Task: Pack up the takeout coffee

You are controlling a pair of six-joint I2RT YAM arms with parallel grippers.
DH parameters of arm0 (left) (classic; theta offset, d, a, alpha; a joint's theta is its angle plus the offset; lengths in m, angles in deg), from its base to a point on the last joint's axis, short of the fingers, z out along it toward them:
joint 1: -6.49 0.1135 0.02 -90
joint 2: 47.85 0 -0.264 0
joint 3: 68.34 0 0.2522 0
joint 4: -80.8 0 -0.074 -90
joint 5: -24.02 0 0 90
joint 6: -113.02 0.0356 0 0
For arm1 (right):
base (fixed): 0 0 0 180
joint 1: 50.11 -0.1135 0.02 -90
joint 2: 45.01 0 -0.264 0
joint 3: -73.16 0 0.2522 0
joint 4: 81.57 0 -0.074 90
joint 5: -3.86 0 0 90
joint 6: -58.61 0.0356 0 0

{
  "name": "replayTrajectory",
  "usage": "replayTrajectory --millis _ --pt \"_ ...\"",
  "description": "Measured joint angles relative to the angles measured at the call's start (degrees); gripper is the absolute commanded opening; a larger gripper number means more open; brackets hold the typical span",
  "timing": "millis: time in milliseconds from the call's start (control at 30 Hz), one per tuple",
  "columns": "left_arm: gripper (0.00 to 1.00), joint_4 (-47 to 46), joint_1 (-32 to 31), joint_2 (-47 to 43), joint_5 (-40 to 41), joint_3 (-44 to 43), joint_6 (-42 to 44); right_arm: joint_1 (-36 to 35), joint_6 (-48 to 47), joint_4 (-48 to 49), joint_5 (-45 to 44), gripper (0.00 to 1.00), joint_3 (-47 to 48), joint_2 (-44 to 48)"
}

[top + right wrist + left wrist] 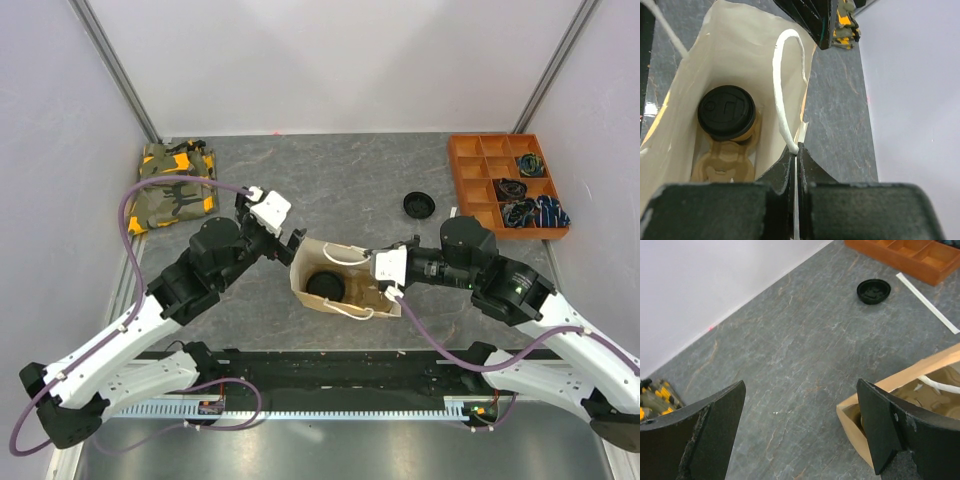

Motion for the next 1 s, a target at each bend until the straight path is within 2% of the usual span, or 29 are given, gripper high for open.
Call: replayTrajectory --millis 233,267,533,600,633,733,833,1000 --pt "0.99 0.4 7.5 4.5 -1.7 -1.6 -4.5 0.4 2.6 1.5 -4.6 0.01 0.0 -2.4" --pt "0.99 0.5 8.5 5.2 -2.1 -2.1 -5.1 0.5 2.9 1.8 -5.0 0.05 0.0 -2.8" --pt "0.99 1.0 12.2 7.5 -4.6 -2.9 -7.8 2.4 5.9 3.5 -9.4 0.20 0.0 -5.4" --pt "0.99 1.4 12.6 7.8 -4.6 -2.9 -8.1 3.2 6.2 3.5 -9.9 0.26 0.0 -5.8" --pt "0.99 1.3 12.8 8.0 -4.6 -2.9 -8.3 3.6 6.3 3.5 -10.3 0.33 0.0 -5.9" --pt "0.99 1.4 13.2 8.6 -4.6 -3.4 -8.6 4.6 6.9 3.8 -10.9 0.37 0.0 -6.7" --pt "0.99 1.4 13.3 8.7 -4.6 -3.4 -8.6 5.1 7.1 4.0 -10.9 0.47 0.0 -7.4" --pt "0.99 1.6 13.6 8.7 -4.6 -3.5 -8.6 5.2 7.9 4.1 -10.8 0.54 0.4 -7.6"
